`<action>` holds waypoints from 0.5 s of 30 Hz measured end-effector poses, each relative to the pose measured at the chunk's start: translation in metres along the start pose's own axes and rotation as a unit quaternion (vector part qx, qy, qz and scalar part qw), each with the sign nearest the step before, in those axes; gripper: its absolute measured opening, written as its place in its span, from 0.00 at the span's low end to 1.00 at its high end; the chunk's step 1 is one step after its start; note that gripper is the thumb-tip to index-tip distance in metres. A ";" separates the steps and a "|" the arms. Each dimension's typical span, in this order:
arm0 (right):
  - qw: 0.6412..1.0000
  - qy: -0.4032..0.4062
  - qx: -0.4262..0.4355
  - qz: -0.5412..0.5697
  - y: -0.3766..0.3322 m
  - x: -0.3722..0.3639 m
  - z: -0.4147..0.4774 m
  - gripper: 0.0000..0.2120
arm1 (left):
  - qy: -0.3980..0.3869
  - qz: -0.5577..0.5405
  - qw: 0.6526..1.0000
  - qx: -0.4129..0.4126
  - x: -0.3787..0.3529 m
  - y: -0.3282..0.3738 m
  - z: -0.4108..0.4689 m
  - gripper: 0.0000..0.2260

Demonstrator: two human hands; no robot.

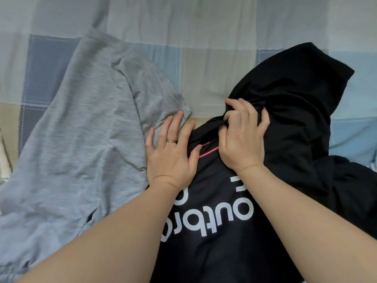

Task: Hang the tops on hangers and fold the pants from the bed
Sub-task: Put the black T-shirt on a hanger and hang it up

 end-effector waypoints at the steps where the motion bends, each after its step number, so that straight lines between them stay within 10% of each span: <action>1: 1.000 0.010 0.003 0.001 0.000 0.000 -0.001 0.08 | 0.006 0.005 1.000 -0.004 0.000 0.000 0.000 0.24; 15: 0.995 -0.063 -0.069 0.038 -0.013 0.082 -0.147 0.13 | 0.010 -0.163 0.984 -0.072 0.043 0.036 -0.136 0.19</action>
Point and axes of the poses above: each hand's wrist, its own z-axis towards the middle knuckle, its own x-axis out of the back of the hand, y = z × x, the point moved 7 cm from there along z, towards the middle knuckle, and after that the axes turned 5 degrees about -x, right-handed, at the moved point
